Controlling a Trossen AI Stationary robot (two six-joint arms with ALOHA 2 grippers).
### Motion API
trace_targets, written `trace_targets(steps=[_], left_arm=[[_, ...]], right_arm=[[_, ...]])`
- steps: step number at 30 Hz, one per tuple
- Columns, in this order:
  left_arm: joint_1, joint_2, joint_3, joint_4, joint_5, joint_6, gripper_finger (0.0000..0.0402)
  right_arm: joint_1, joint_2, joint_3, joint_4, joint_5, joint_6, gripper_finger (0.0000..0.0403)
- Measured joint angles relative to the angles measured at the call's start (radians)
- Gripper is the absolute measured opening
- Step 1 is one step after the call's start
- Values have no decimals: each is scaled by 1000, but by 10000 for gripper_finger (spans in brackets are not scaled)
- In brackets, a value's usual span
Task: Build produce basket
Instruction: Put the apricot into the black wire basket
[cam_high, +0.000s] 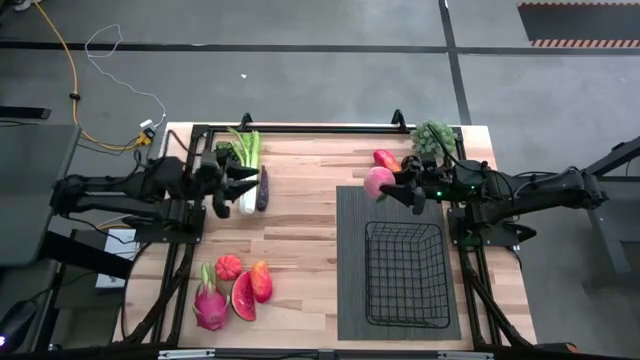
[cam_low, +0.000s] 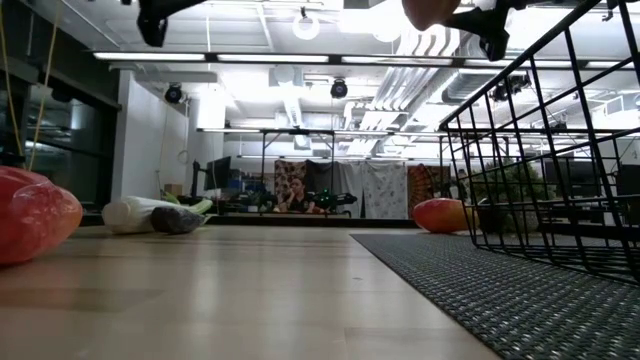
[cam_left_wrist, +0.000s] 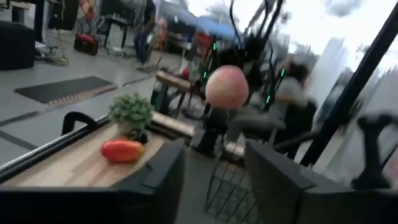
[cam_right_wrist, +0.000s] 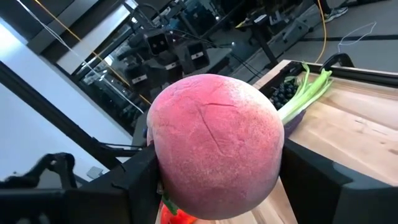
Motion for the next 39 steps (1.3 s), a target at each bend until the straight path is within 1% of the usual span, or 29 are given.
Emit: trace_targets(steps=[3, 6, 10, 13, 16, 19, 23, 26, 28, 30, 33, 36, 39], left_arm=[[0, 62, 39, 2, 4, 57, 213], [0, 94, 55, 4, 5, 73, 237], [0, 108, 57, 9, 5, 69, 246], [0, 108, 57, 9, 5, 69, 245], [0, 107, 57, 9, 4, 69, 244], [0, 108, 57, 9, 3, 69, 244], [0, 107, 57, 9, 3, 69, 244], [0, 107, 57, 9, 3, 68, 244], [0, 107, 57, 9, 1, 69, 244], [0, 107, 57, 9, 1, 69, 244], [0, 107, 57, 9, -1, 69, 244], [0, 107, 57, 9, -3, 69, 244], [0, 107, 57, 9, -3, 69, 244]], right_arm=[[0, 0, 0, 0, -6, -11, 257], [0, 0, 0, 0, -7, -12, 257], [0, 0, 0, 1, -10, -8, 257], [-2, 0, 5, -6, -27, 77, 257], [-7, 7, 80, -127, -115, 147, 257], [23, 41, 209, -381, -193, 183, 257], [131, 129, 376, -710, -278, 279, 257], [261, 213, 446, -869, -325, 363, 257], [345, 268, 465, -937, -356, 411, 257], [424, 319, 462, -965, -365, 455, 257], [524, 393, 417, -960, -365, 493, 257], [592, 473, 367, -937, -364, 493, 257], [630, 551, 324, -935, -353, 489, 257]])
